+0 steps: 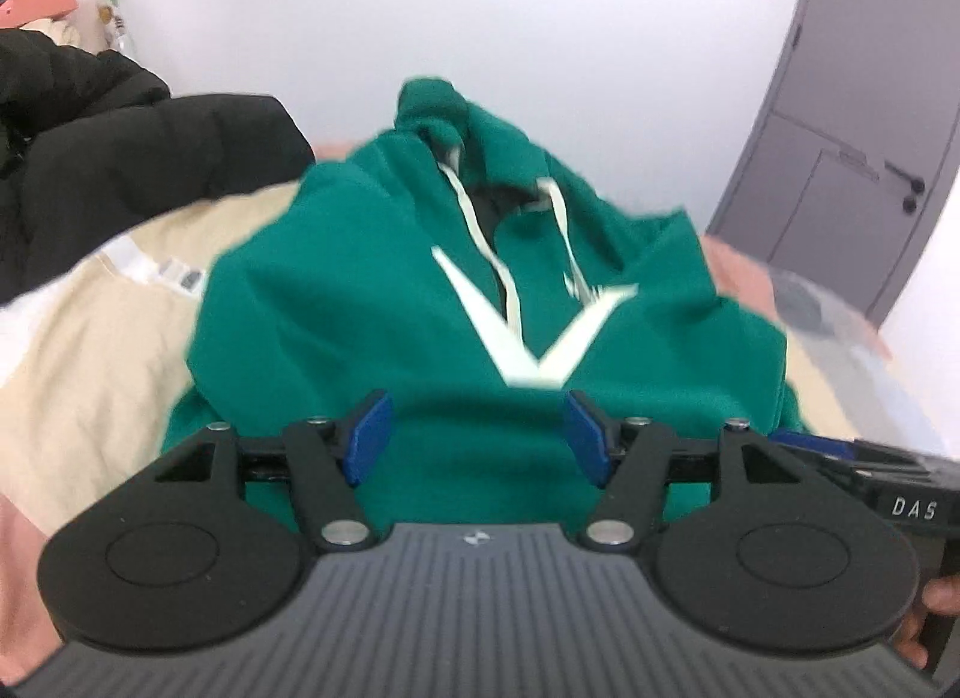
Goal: Fold large clothes
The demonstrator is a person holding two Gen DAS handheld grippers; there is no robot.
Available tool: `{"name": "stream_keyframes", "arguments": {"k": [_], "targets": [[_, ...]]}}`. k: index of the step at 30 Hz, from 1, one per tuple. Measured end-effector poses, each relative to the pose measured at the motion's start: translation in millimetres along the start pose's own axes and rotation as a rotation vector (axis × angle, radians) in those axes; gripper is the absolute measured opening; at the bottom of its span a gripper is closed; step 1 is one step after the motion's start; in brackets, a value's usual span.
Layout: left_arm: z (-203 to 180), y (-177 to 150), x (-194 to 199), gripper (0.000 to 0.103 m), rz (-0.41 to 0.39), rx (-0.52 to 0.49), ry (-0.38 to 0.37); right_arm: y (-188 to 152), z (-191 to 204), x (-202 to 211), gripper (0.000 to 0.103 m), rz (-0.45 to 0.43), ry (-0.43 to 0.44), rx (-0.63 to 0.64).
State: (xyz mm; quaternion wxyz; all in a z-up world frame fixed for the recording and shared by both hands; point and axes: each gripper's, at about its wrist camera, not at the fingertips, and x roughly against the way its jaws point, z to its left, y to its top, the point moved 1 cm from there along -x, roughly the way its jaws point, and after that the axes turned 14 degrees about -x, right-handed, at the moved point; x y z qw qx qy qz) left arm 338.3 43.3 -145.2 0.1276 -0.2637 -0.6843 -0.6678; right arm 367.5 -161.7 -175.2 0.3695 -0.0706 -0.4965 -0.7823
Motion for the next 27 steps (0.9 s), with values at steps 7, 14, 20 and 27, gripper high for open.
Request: {"name": "stream_keyframes", "arguments": {"k": [7,14,20,27], "targets": [[23,60,-15,0.071,-0.036,0.064,0.013,63,-8,-10,0.078,-0.091,0.009,-0.084],[76,131,-118,0.073,0.019,0.181,0.029,152,-23,-101,0.078,-0.111,-0.022,-0.049],[131,172,-235,0.073,0.025,0.322,0.009,210,-25,-211,0.078,-0.105,0.033,-0.059],[175,194,-334,0.073,0.03,0.427,-0.049,246,-8,-317,0.078,-0.083,0.028,0.0]]}}
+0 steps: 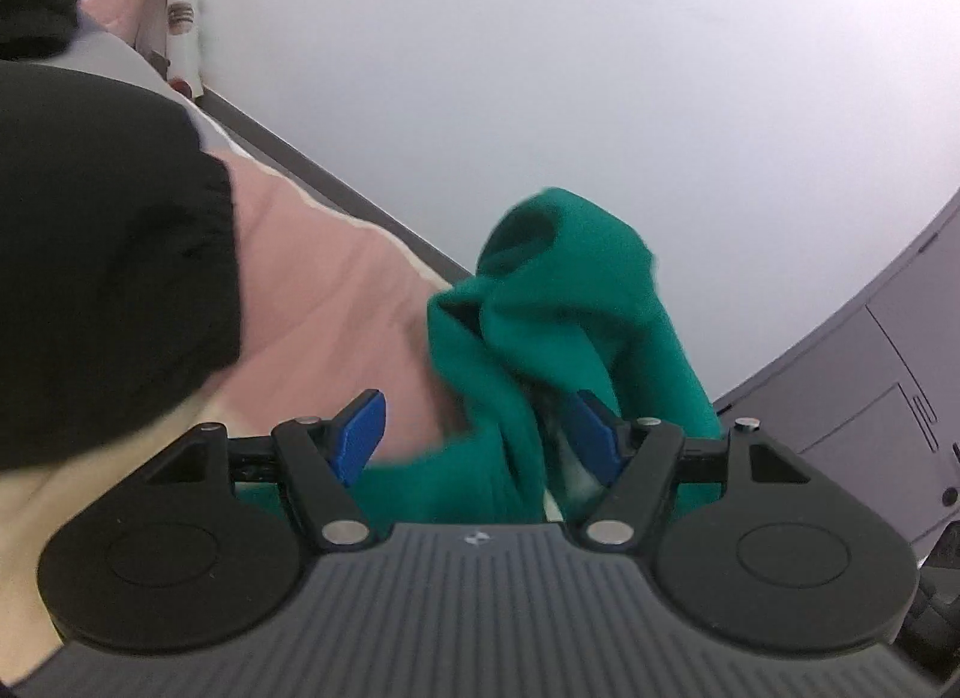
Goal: Fold large clothes
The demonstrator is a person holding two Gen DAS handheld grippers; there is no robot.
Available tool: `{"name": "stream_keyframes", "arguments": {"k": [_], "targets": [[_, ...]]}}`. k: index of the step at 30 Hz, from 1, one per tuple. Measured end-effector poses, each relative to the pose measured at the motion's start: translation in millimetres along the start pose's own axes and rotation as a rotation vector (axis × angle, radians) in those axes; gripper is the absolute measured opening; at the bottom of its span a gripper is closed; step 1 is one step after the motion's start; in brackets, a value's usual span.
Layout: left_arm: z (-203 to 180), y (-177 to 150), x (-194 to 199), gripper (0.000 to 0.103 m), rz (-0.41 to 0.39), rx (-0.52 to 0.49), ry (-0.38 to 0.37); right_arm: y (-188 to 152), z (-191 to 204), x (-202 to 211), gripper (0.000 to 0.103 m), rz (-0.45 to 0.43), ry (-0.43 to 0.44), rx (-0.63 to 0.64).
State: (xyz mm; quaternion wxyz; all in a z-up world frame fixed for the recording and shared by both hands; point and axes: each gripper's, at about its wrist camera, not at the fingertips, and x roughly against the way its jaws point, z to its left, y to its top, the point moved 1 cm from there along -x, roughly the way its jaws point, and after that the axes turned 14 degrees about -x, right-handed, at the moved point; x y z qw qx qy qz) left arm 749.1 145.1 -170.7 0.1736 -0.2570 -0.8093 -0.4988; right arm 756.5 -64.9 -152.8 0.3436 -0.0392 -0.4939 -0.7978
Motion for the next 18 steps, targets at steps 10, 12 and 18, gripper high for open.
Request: {"name": "stream_keyframes", "arguments": {"k": [10,12,18], "targets": [[-1,-1,-40,0.024,0.047,-0.021,-0.031,-1,4,-71,0.042,0.151,-0.059,0.064],[-14,1,-31,0.01,0.048,-0.105,-0.002,-5,15,-67,0.022,0.165,-0.103,0.137],[-47,13,33,0.008,-0.012,-0.207,0.002,12,40,1,0.017,0.064,-0.066,0.177]]}}
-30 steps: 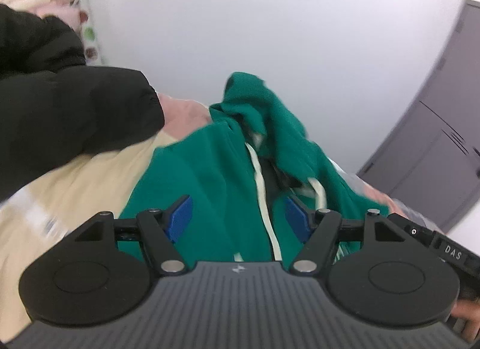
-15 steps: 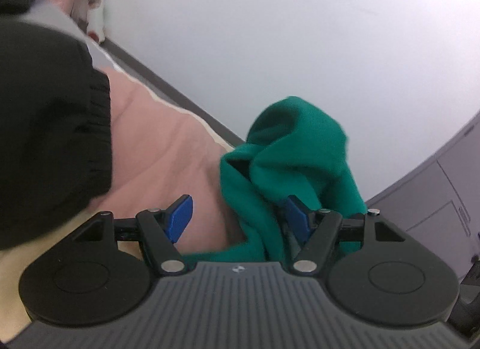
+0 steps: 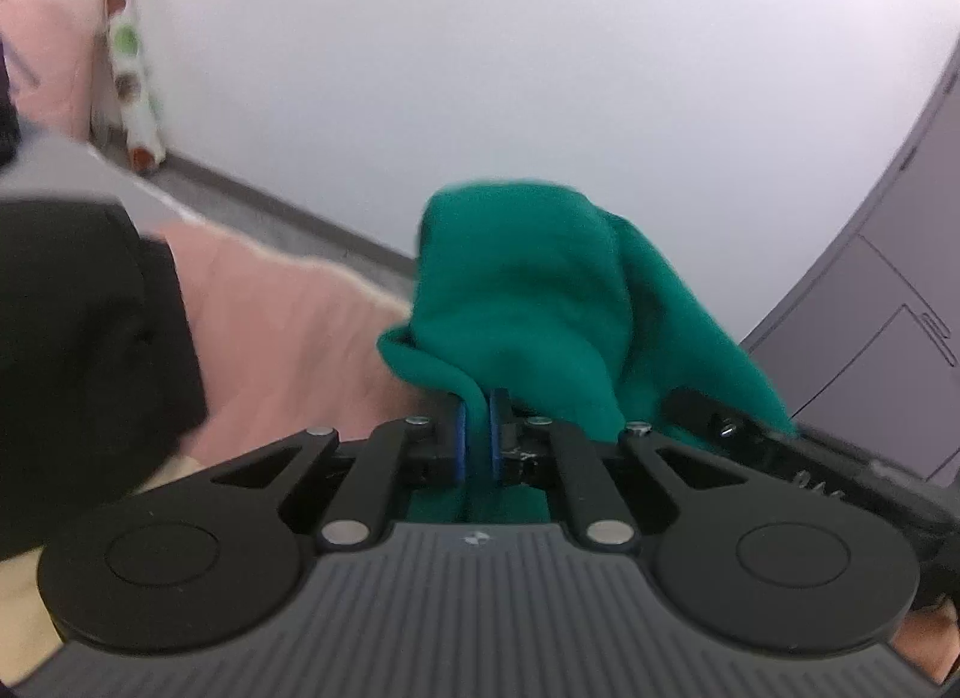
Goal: Fold large clothes
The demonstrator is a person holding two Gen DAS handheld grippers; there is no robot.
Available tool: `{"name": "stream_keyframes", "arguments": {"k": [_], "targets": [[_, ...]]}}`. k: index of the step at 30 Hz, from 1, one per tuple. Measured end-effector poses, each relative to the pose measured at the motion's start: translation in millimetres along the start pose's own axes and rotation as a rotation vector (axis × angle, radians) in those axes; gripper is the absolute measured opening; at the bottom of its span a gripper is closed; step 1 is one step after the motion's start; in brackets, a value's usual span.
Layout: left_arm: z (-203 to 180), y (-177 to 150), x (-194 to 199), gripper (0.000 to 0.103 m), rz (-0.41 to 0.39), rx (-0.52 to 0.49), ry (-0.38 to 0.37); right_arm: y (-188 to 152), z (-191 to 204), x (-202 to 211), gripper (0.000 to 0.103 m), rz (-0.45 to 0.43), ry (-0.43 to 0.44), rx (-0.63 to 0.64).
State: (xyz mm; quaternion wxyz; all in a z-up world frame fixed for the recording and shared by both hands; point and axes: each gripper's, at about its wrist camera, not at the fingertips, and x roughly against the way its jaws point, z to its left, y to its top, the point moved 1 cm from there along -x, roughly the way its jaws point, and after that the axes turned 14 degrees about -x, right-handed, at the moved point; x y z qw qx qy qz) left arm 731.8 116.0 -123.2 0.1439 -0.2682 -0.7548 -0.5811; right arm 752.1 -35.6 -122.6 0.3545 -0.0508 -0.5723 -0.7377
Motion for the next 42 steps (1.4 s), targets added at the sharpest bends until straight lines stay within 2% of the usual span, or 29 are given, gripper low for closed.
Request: {"name": "stream_keyframes", "arguments": {"k": [4,7,11,16,20,23,26,29,32,34,35,36,37,38,40,42], "targets": [[-21,6,61,0.008,-0.051,0.012,0.01,12,19,71,0.017,-0.098,0.024,0.021],[-46,10,113,0.008,-0.093,-0.047,0.006,17,28,122,0.017,-0.161,0.038,0.053],[-79,-4,184,0.008,-0.128,-0.099,-0.008,9,37,193,0.017,-0.226,0.056,0.071],[-118,-57,264,0.008,-0.156,-0.171,-0.025,-33,43,267,0.017,-0.263,0.077,0.081],[-133,-118,307,0.008,-0.121,-0.184,-0.043,-88,44,305,0.018,-0.25,0.08,0.105],[-136,-172,325,0.008,-0.072,-0.153,-0.051,-133,38,327,0.018,-0.217,0.076,0.085],[-138,-216,334,0.008,-0.031,-0.169,-0.037,-178,31,340,0.018,-0.167,0.075,0.062],[-130,-249,332,0.008,0.001,-0.142,-0.035,-215,24,344,0.02,-0.123,0.069,0.044],[-124,-269,333,0.009,-0.01,-0.118,-0.049,-233,20,344,0.021,-0.093,0.058,0.045],[-117,-275,336,0.013,-0.018,-0.082,-0.068,-234,19,347,0.025,-0.09,0.068,0.03],[-112,-277,337,0.023,-0.017,-0.063,-0.082,-233,17,348,0.027,-0.086,0.076,0.015],[-107,-278,339,0.037,-0.022,-0.049,-0.095,-231,14,348,0.033,-0.081,0.084,-0.006],[-107,-279,343,0.045,-0.034,-0.043,-0.105,-232,11,349,0.045,-0.076,0.096,-0.024],[-104,-279,347,0.053,-0.055,-0.042,-0.105,-233,9,351,0.052,-0.076,0.111,-0.039],[-98,-278,354,0.054,-0.09,-0.042,-0.101,-233,8,354,0.071,-0.092,0.135,-0.061],[-95,-277,359,0.055,-0.117,-0.03,-0.129,-234,7,358,0.073,-0.115,0.151,-0.084]]}}
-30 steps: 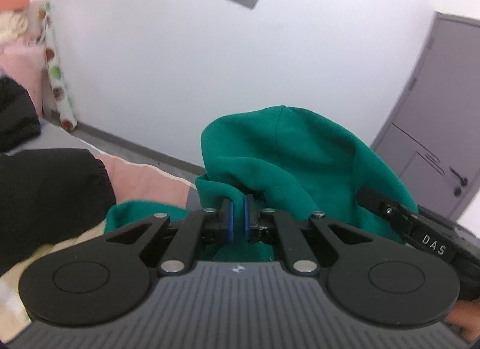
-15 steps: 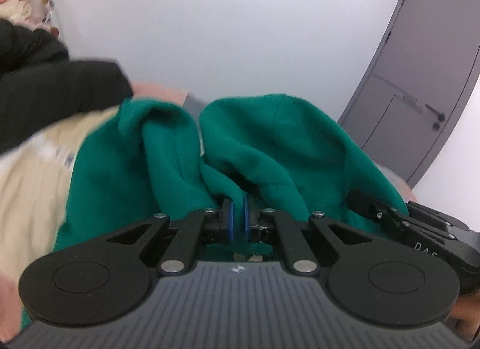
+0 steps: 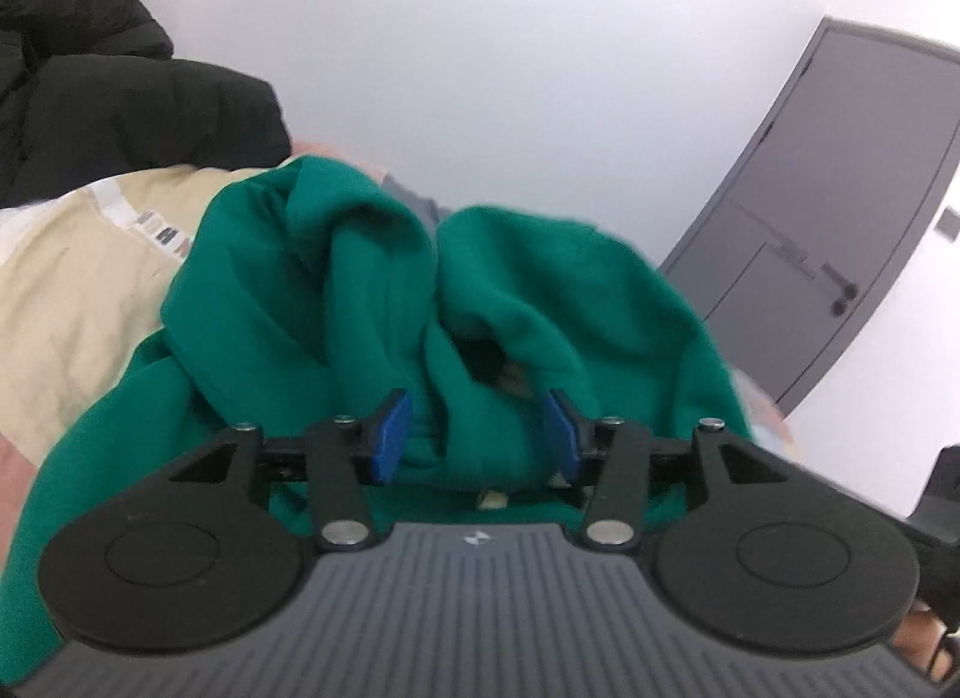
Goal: Fold large clothes
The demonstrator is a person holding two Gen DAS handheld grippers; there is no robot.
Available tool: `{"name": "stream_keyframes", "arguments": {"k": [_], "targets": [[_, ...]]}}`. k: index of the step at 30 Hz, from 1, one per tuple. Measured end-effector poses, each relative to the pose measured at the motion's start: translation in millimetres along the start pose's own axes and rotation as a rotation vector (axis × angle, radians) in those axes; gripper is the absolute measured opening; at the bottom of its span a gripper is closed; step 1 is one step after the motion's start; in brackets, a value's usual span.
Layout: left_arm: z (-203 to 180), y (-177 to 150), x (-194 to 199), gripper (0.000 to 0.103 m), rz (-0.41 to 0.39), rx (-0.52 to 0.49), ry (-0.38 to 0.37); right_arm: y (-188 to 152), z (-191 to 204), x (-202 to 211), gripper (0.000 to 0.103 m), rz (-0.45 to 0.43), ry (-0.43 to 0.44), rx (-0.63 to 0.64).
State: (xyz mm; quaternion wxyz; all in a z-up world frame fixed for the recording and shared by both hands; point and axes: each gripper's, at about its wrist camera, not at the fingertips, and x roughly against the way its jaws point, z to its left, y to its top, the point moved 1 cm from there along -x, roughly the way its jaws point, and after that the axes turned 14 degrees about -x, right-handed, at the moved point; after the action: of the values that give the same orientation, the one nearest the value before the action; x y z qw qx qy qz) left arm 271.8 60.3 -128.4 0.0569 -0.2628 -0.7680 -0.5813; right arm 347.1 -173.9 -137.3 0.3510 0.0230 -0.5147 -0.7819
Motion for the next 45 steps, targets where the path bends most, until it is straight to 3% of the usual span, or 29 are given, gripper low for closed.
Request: {"name": "stream_keyframes", "arguments": {"k": [8,13,16,20,27,28,29,31,33,38,41,45], "targets": [[-10,18,-15,0.055,-0.02,0.006,-0.049,20,1,0,0.073,-0.077,0.026,-0.03],[-1,10,-48,0.055,0.045,0.012,-0.046,50,2,-26,0.073,-0.085,-0.011,-0.026],[9,3,-61,0.055,0.078,0.048,-0.05,69,5,-56,0.074,-0.035,-0.024,-0.038],[19,-3,-71,0.055,0.133,0.07,-0.045,84,9,-110,0.074,0.102,-0.042,-0.06],[33,-2,-80,0.055,0.135,0.106,-0.071,80,17,-171,0.073,0.307,-0.074,-0.069],[35,-2,-79,0.055,0.133,0.11,-0.075,78,19,-172,0.063,0.312,-0.073,-0.066],[37,-1,-77,0.055,0.128,0.116,-0.081,77,21,-170,0.054,0.312,-0.068,-0.058],[41,1,-70,0.055,0.111,0.133,-0.083,76,27,-162,0.023,0.302,-0.066,-0.033],[46,2,-57,0.055,0.089,0.142,-0.07,76,34,-148,0.014,0.285,-0.055,0.002],[58,9,-19,0.055,0.001,0.187,-0.026,82,59,-91,0.013,0.216,0.072,0.069],[71,11,4,0.055,-0.056,0.268,-0.01,75,74,-51,0.013,0.206,0.108,0.102],[76,19,26,0.055,-0.082,0.26,0.077,57,87,-2,0.013,0.212,0.157,0.146]]}}
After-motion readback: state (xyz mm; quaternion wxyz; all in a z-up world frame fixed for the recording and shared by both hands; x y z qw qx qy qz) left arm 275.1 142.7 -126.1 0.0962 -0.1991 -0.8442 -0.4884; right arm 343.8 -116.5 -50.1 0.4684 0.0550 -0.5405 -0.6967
